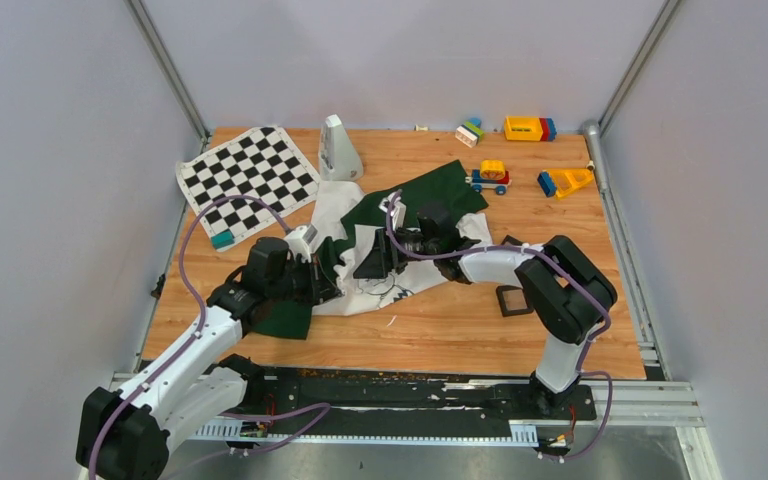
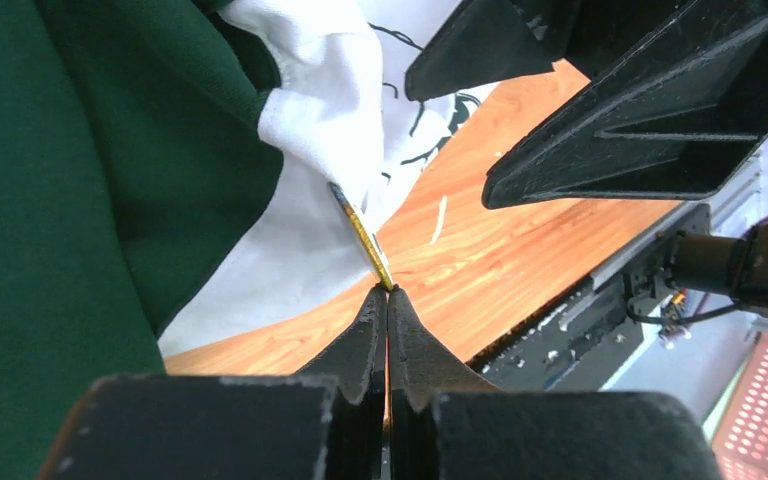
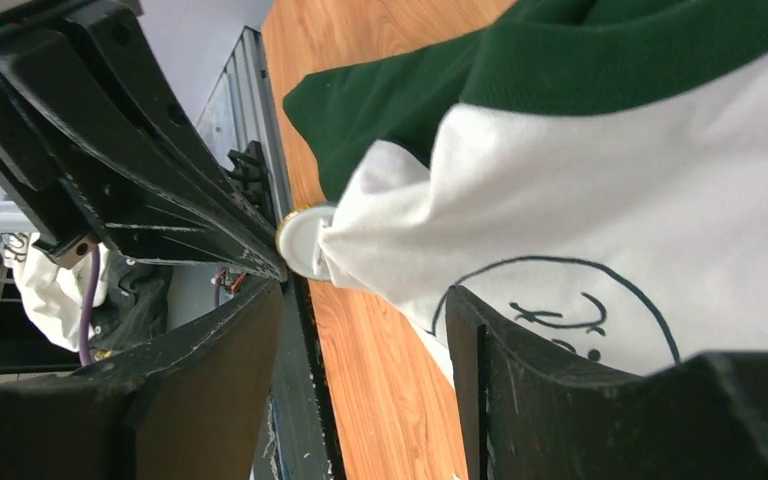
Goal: Remove the brooch from the garment
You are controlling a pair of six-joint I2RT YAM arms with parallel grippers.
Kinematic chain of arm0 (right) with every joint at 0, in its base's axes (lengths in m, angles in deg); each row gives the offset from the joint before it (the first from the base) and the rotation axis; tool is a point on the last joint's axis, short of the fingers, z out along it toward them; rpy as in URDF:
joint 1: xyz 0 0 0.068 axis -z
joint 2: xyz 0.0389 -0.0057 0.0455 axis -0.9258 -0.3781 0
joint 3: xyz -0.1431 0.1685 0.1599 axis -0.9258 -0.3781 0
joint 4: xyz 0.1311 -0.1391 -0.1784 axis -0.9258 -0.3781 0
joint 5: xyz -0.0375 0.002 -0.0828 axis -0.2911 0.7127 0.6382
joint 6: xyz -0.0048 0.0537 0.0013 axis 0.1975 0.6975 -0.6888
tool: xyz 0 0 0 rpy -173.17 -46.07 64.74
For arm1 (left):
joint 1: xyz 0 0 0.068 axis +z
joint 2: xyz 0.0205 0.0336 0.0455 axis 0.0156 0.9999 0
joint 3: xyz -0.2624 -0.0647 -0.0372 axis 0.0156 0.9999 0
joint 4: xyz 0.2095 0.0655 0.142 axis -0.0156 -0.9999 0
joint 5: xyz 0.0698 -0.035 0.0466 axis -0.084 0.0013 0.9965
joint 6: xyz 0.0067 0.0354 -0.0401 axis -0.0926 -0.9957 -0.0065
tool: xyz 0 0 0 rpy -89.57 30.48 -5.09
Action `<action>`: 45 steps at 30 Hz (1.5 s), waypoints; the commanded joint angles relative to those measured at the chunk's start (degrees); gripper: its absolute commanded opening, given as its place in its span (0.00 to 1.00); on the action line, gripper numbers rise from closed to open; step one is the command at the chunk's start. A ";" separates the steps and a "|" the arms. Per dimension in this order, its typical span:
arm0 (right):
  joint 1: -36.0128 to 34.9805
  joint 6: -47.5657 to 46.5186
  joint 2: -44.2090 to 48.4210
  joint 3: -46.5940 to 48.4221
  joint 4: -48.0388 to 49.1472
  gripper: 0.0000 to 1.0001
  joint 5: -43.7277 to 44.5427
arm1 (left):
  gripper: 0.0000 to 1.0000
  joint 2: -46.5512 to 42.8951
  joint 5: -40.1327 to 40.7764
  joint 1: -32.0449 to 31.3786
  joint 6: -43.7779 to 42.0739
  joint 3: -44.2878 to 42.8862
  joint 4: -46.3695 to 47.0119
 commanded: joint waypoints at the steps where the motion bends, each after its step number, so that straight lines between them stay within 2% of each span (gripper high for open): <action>1: -0.53 2.01 0.28 0.82 6.11 0.63 -3.86 | 0.00 -0.04 -5.24 0.21 2.06 -2.06 2.17; 5: -0.53 4.30 -1.42 1.72 6.69 0.67 -5.92 | 0.00 0.51 -7.32 0.21 2.46 -1.74 4.14; 8: -0.53 5.42 -2.32 2.64 5.24 0.65 -5.99 | 0.01 0.58 -5.28 0.21 2.64 -1.10 4.61; 9: -0.53 5.31 -2.25 2.78 4.61 0.64 -5.33 | 0.06 0.77 -4.11 0.21 2.49 -0.85 3.72; 10: -0.48 5.06 -1.92 2.66 4.21 0.63 -4.57 | 0.22 0.87 -1.10 0.17 2.26 -0.89 2.00; 11: -0.45 4.80 -1.64 2.55 3.72 0.63 -3.90 | 0.35 1.30 0.36 0.20 1.69 -1.26 1.01; 12: -0.44 4.39 -1.35 2.62 3.11 0.63 -3.19 | 0.39 1.45 3.10 0.21 1.33 -1.40 -0.88; 13: -0.44 4.22 -1.08 2.56 2.71 0.62 -2.72 | 0.48 1.73 4.30 0.21 1.06 -1.58 -1.53; 15: -0.44 3.91 -1.02 2.59 2.33 0.62 -1.86 | 0.57 1.83 6.26 0.21 1.29 -1.02 -1.71; 19: -0.44 3.65 -1.07 2.72 1.91 0.61 -1.56 | 0.61 2.88 5.03 0.21 2.49 0.98 2.37; 24: -0.44 3.48 -1.36 2.96 1.69 0.59 -1.63 | 0.52 3.43 3.04 0.21 3.33 3.94 9.31; 29: -0.42 3.40 -1.52 3.16 1.34 0.58 -1.51 | 0.52 5.90 2.16 0.21 3.23 3.87 11.05; 31: -0.44 3.31 -1.61 3.30 1.12 0.58 -1.51 | 0.47 6.68 2.19 0.21 2.91 3.67 10.97; 33: -0.44 3.21 -1.70 3.48 0.69 0.58 -1.50 | 0.36 7.06 2.36 0.21 2.67 3.64 10.77; 34: -0.44 3.22 -1.70 3.51 0.59 0.57 -1.52 | 0.24 7.18 2.48 0.21 2.52 3.63 10.67; 35: -0.48 3.22 -1.70 3.51 0.57 0.57 -1.43 | 0.19 7.14 2.84 0.21 2.28 3.59 10.44; 36: -0.51 3.22 -1.64 3.45 0.54 0.57 -1.41 | 0.08 7.09 3.03 0.21 2.16 3.52 10.33; 38: -0.53 3.05 -1.61 3.43 0.54 0.59 -1.67 | 0.00 6.77 3.49 0.21 1.69 3.06 9.25; 41: -0.62 2.95 -1.52 3.43 0.44 0.67 -1.69 | 0.00 6.07 3.07 0.22 1.00 1.45 6.50; 45: -0.77 2.86 -1.35 3.32 0.61 0.70 -2.08 | 0.00 5.20 -0.91 0.21 1.18 -1.32 3.79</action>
